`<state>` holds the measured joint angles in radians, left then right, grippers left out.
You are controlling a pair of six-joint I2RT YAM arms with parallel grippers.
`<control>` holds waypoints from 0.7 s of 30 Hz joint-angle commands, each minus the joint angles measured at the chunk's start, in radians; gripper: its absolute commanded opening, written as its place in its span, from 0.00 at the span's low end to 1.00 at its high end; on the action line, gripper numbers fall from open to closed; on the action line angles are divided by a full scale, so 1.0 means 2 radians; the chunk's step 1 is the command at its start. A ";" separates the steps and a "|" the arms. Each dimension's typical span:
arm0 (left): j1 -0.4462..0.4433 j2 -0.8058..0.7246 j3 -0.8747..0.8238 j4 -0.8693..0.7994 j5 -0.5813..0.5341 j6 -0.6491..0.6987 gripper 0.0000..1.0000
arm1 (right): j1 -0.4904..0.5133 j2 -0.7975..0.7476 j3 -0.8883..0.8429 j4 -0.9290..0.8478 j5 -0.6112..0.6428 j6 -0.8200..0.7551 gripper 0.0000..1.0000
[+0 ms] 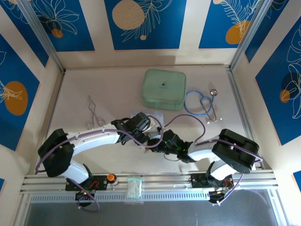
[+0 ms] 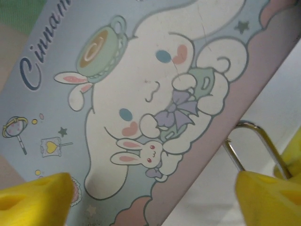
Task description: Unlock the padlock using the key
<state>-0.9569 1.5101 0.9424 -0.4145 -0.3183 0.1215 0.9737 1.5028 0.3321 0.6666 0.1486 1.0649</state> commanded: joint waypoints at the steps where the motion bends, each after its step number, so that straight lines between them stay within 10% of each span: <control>1: -0.009 0.032 -0.003 -0.051 -0.027 0.012 0.77 | -0.016 0.026 -0.045 -0.149 -0.002 0.099 0.11; 10: -0.013 0.021 -0.017 -0.031 -0.002 -0.001 0.60 | -0.033 -0.060 -0.039 -0.238 0.004 0.070 0.10; 21: -0.052 0.083 0.034 -0.091 0.006 -0.042 0.48 | -0.053 0.042 -0.056 -0.048 -0.017 0.127 0.08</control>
<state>-1.0435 1.5940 1.0199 -0.4576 -0.3523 0.0826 0.8616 1.4788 0.2584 0.6365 0.1085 1.2442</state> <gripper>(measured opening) 0.487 0.114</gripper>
